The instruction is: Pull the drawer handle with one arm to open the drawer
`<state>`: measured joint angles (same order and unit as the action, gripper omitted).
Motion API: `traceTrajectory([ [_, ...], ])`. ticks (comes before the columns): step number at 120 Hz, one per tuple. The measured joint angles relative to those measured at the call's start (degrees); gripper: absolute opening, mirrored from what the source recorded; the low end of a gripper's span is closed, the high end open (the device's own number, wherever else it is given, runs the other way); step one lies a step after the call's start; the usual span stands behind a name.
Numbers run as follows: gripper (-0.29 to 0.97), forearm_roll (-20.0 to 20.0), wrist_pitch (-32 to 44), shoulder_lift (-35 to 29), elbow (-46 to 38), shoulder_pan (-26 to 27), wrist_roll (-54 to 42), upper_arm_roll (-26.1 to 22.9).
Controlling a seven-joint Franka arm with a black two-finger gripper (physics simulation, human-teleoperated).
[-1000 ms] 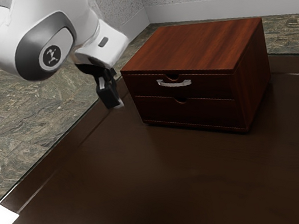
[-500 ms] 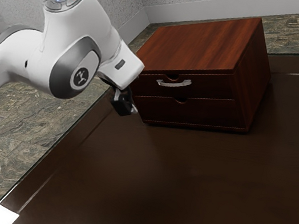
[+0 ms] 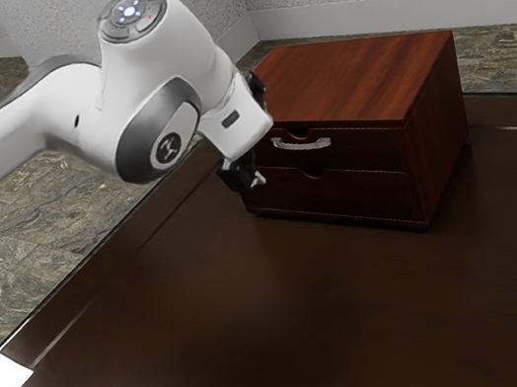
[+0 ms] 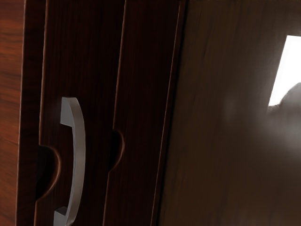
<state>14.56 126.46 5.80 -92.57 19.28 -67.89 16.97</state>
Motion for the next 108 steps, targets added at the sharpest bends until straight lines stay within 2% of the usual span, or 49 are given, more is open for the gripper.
traceTrajectory([
  [58, 0.68, -0.1, 5.5, 5.1, 0.7, -1.1, -3.0, -0.1],
  [108, 0.68, -2.0, 8.1, 9.5, 2.7, -2.3, -4.2, 0.0],
])
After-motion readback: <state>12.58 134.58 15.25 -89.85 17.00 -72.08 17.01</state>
